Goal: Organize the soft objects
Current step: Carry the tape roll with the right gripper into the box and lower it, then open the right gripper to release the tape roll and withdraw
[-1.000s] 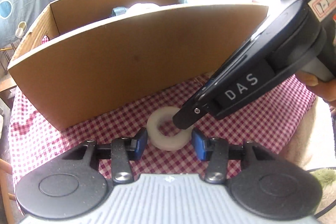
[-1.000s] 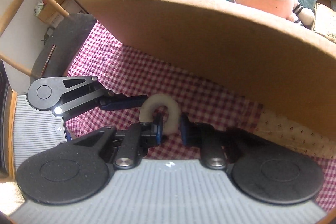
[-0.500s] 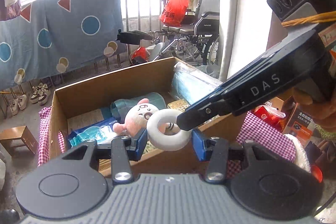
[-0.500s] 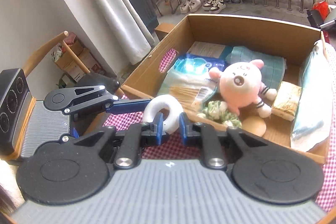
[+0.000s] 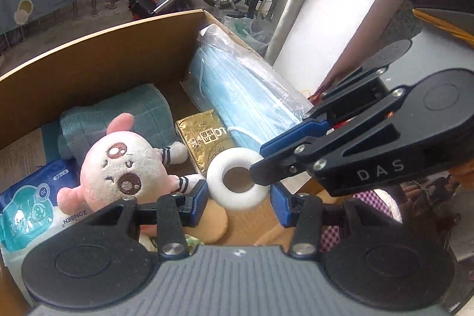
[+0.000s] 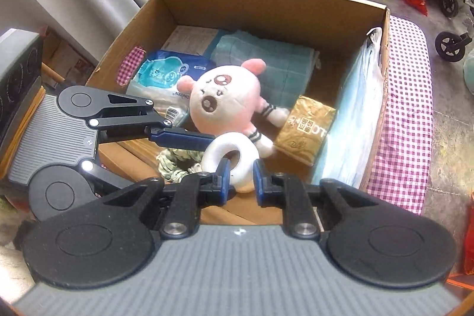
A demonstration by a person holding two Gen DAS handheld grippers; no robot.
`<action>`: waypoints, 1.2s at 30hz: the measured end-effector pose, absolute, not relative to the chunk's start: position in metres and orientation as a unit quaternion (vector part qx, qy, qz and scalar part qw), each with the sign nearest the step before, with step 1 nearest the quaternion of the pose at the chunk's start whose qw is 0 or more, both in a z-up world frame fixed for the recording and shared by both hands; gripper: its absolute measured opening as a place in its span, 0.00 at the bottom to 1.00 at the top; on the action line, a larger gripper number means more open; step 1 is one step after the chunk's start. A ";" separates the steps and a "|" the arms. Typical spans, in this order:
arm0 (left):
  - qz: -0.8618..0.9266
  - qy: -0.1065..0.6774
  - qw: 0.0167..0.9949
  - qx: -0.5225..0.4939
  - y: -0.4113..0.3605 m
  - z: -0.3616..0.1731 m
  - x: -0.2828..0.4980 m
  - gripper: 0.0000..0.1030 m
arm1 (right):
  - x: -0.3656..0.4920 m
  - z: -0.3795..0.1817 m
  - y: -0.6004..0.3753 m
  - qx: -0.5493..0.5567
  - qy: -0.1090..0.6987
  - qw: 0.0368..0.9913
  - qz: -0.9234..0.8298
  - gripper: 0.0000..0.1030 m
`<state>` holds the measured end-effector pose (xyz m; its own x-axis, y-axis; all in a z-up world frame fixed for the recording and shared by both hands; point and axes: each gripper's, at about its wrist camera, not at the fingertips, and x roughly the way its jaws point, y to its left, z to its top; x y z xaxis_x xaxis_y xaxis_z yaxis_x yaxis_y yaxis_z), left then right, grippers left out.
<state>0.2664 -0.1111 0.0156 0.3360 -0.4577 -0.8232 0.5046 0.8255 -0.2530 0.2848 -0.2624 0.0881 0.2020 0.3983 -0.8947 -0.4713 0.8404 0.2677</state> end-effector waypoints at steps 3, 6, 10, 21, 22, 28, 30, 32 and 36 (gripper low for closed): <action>-0.294 0.512 0.807 0.021 -0.120 0.004 0.279 0.46 | 0.298 0.072 -0.266 -0.048 0.583 0.762 0.278 0.15; -0.297 0.526 0.797 0.014 -0.126 -0.003 0.288 0.46 | 0.306 0.061 -0.267 -0.063 0.592 0.754 0.278 0.15; -0.299 0.548 0.781 0.009 -0.132 -0.011 0.295 0.51 | 0.314 0.052 -0.268 -0.084 0.598 0.746 0.280 0.15; -0.280 0.535 0.797 -0.001 -0.118 0.000 0.290 0.65 | 0.318 0.053 -0.268 -0.099 0.587 0.753 0.280 0.17; -0.278 0.528 0.803 -0.002 -0.115 0.004 0.287 0.67 | 0.318 0.054 -0.269 -0.094 0.585 0.756 0.279 0.17; -0.248 0.468 0.848 -0.002 -0.085 0.047 0.254 0.78 | 0.307 0.085 -0.284 -0.030 0.542 0.790 0.286 0.26; -0.234 0.441 0.866 0.004 -0.072 0.067 0.235 0.87 | 0.297 0.101 -0.290 -0.003 0.517 0.807 0.286 0.37; -0.214 0.415 0.884 0.014 -0.059 0.084 0.219 0.98 | 0.280 0.120 -0.295 0.020 0.479 0.829 0.288 0.63; -0.163 0.369 0.915 0.026 -0.032 0.113 0.186 1.00 | 0.237 0.150 -0.305 0.074 0.406 0.861 0.296 0.82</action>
<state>0.1859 -0.0325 0.1130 0.6753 -0.2785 -0.6829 0.3168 0.9457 -0.0725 0.2373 -0.3050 0.1502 0.4949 0.5706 -0.6554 -0.4509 0.8133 0.3677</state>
